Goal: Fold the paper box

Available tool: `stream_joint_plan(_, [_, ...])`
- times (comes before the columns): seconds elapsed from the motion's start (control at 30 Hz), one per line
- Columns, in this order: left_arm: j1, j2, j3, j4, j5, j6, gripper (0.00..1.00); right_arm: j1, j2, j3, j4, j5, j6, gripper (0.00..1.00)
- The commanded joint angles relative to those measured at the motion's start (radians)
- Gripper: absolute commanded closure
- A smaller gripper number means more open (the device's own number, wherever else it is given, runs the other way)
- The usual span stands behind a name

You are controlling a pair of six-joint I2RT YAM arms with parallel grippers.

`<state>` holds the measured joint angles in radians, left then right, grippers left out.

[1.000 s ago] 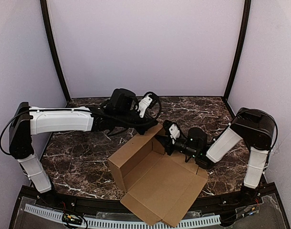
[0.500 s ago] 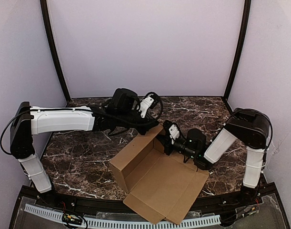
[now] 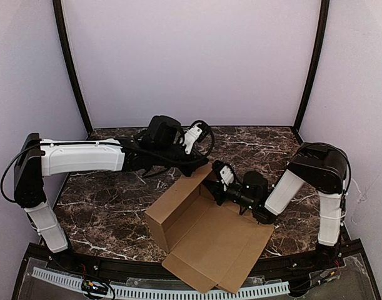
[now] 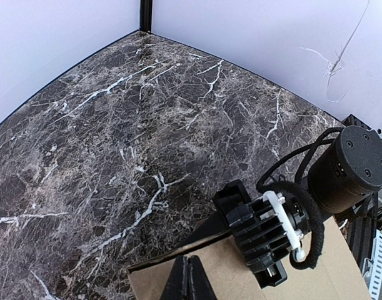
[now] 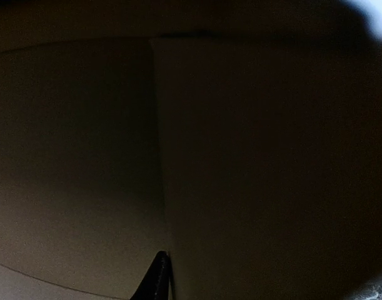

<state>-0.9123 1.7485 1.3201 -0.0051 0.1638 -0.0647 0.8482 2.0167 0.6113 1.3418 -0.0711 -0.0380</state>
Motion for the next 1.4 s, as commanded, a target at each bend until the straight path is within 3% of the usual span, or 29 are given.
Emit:
stream_joint_plan(0.0, [-0.005, 0.023, -0.004, -0.104, -0.002, -0.004, 0.99, -0.003, 0.036, 0.012, -0.002, 0.015, 0.012, 0.84])
stream_joint_plan(0.1, [-0.004, 0.025, -0.003, -0.104, 0.001, -0.003, 0.99, -0.003, 0.056, 0.017, -0.006, 0.016, 0.016, 1.0])
stream_joint_plan(0.3, [-0.005, 0.025, -0.004, -0.102, 0.01, -0.013, 0.99, 0.0, 0.075, 0.019, 0.016, 0.033, 0.022, 1.0])
stream_joint_plan(0.33, [-0.005, 0.025, -0.004, -0.1, 0.01, -0.014, 0.99, 0.0, 0.075, 0.02, 0.015, 0.033, 0.024, 0.98])
stream_joint_plan(0.43, [-0.005, 0.025, -0.004, -0.096, 0.016, -0.021, 0.99, 0.0, 0.083, 0.026, 0.015, 0.029, 0.03, 0.79])
stream_joint_plan(0.57, [-0.005, 0.025, -0.004, -0.096, 0.017, -0.023, 0.99, 0.002, 0.1, 0.035, 0.009, 0.035, 0.036, 0.72])
stream_joint_plan(0.73, [-0.006, 0.025, -0.005, -0.098, 0.016, -0.019, 0.99, 0.003, 0.112, 0.038, 0.01, 0.038, 0.034, 0.8])
stream_joint_plan(1.0, [-0.006, 0.023, -0.007, -0.101, 0.018, -0.021, 0.99, 0.005, 0.133, 0.06, -0.014, 0.042, 0.034, 0.67])
stream_joint_plan(1.13, [-0.009, 0.02, -0.007, -0.101, 0.02, -0.024, 0.99, 0.005, 0.135, 0.061, -0.013, 0.049, 0.031, 0.66])
stream_joint_plan(1.17, [-0.009, 0.02, -0.007, -0.101, 0.021, -0.023, 0.99, 0.005, 0.135, 0.063, -0.016, 0.05, 0.029, 0.68])
stream_joint_plan(1.3, [-0.011, 0.02, -0.005, -0.101, 0.022, -0.024, 0.99, 0.005, 0.133, 0.065, -0.016, 0.052, 0.022, 1.0])
stream_joint_plan(1.37, [-0.012, 0.019, -0.007, -0.101, 0.023, -0.025, 0.99, 0.005, 0.132, 0.066, -0.011, 0.057, 0.02, 1.0])
